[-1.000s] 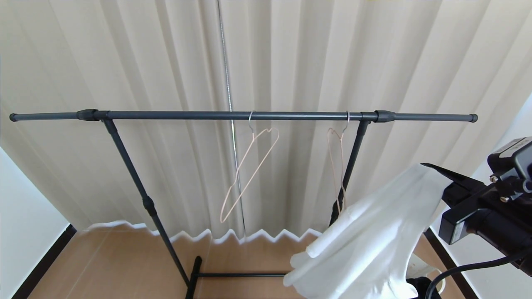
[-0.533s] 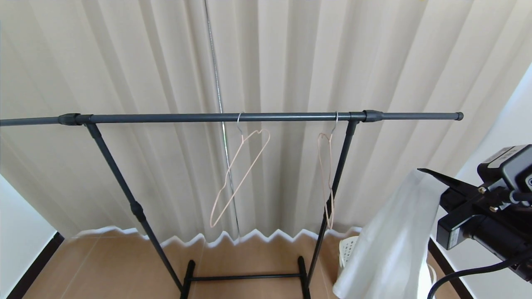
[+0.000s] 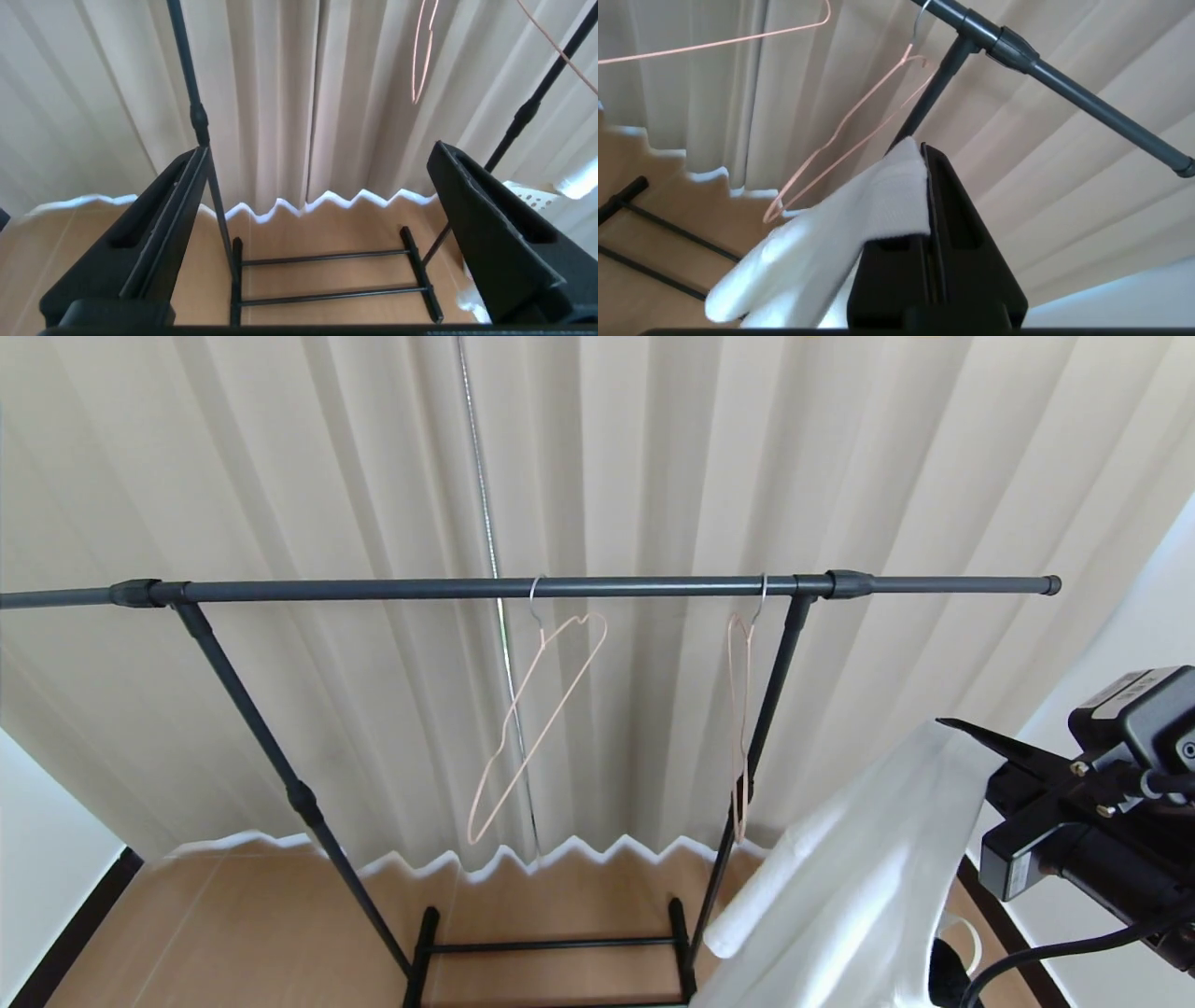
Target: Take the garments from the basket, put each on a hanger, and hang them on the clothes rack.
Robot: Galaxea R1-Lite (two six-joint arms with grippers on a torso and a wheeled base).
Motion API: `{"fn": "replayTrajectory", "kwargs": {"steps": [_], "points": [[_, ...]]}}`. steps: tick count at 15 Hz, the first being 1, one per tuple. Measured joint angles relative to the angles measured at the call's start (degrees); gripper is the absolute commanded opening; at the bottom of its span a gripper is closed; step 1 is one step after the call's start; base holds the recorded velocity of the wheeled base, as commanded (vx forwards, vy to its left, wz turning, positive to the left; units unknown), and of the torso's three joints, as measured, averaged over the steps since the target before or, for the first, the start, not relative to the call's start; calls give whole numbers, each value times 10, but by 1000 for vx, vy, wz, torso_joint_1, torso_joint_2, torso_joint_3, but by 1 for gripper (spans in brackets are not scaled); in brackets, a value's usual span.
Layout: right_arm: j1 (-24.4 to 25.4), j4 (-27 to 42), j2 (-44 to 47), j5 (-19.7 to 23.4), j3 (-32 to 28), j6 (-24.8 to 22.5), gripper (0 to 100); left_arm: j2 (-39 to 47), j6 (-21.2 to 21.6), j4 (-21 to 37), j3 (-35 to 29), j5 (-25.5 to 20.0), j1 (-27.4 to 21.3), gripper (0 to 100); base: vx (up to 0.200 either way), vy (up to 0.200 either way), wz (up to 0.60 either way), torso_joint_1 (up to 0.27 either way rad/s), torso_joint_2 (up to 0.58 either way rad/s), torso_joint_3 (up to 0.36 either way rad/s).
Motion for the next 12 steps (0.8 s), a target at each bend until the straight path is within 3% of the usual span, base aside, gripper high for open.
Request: {"fn": "replayTrajectory", "kwargs": {"steps": [8, 12], "points": [[0, 0, 0, 1, -8, 1, 0, 0, -1, -1, 0, -1, 0, 100, 0, 0, 0, 2, 1, 29], [0, -1, 0, 0, -9, 1, 0, 0, -1, -1, 0, 0, 0, 100, 0, 0, 0, 124, -286, -11]]}}
